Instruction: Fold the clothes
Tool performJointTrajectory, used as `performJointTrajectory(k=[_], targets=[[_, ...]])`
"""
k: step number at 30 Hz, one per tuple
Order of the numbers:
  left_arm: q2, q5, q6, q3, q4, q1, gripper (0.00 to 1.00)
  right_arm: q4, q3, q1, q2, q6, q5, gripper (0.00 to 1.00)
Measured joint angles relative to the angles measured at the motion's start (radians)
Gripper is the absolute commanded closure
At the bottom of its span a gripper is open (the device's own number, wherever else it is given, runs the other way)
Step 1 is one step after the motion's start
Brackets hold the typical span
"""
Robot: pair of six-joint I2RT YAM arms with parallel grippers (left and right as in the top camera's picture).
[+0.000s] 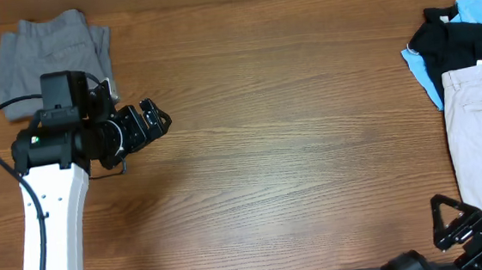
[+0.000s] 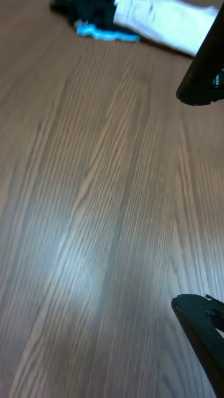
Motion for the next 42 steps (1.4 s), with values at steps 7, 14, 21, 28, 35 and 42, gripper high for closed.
performJointTrajectory(k=[7,14,21,28,35,42], targets=[[0.054,-0.031,0.0,0.0,0.0,0.0,0.0,0.001,-0.005,-0.143,-0.098,0.0,0.0,0.0],[0.079,-0.038,0.0,0.0,0.0,0.0,0.0,0.0,-0.005,-0.157,-0.198,0.0,0.004,0.0],[0.081,-0.041,0.0,0.0,0.0,0.0,0.0,0.0,-0.005,-0.203,-0.199,0.0,0.006,0.0],[0.081,-0.041,0.0,0.0,0.0,0.0,0.0,0.0,-0.005,-0.215,-0.199,0.001,0.012,0.0],[0.081,-0.045,0.0,0.0,0.0,0.0,0.0,0.15,-0.069,-0.219,-0.227,0.0,0.066,0.0],[0.081,-0.047,0.0,0.0,0.001,0.0,0.0,0.434,-0.394,-0.23,-0.383,-0.018,0.107,0.0]])
